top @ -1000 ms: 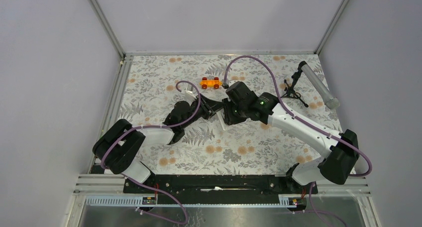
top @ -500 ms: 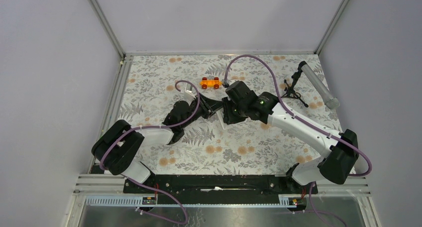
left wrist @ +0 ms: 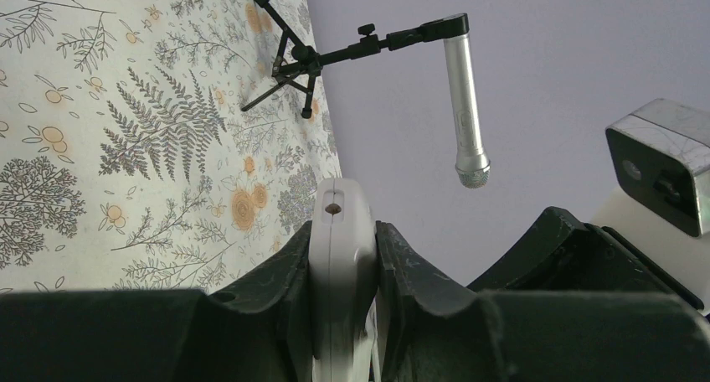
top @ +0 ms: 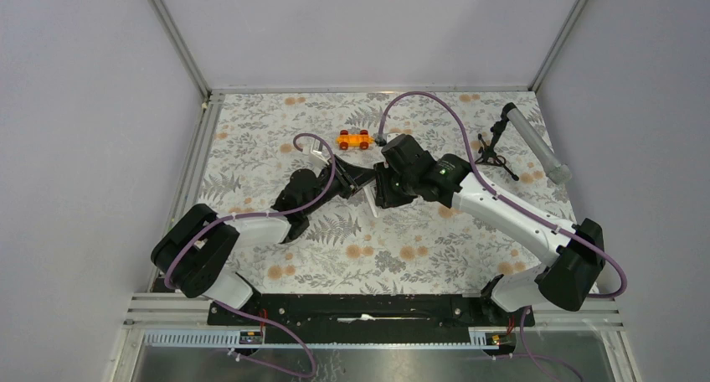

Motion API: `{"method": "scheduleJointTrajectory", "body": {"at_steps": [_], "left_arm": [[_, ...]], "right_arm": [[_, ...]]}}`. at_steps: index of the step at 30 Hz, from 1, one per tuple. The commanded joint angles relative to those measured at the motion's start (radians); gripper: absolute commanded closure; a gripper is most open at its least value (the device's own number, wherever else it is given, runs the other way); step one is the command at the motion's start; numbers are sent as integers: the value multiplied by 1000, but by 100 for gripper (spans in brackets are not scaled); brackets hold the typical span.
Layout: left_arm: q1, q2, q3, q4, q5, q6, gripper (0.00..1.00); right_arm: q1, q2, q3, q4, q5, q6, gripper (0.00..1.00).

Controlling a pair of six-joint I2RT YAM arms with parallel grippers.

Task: Load the batteries into the remote control
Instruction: Load the battery cover into the remote control.

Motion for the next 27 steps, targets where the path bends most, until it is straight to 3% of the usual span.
{"method": "scheduleJointTrajectory", "body": {"at_steps": [1, 8, 16, 27], "left_arm": [[-16, -48, 51, 70, 74, -29, 100], [-15, -59, 75, 21, 88, -22, 100], [-16, -66, 61, 34, 85, -27, 100], [-11, -95, 47, 4, 73, -48, 100]], "right_arm": [[-21, -11, 9, 103, -14, -58, 66], [-21, -15, 1, 82, -51, -174, 66], [-21, 18, 10, 65, 42, -93, 65], [-22, 24, 38, 50, 16, -70, 56]]}}
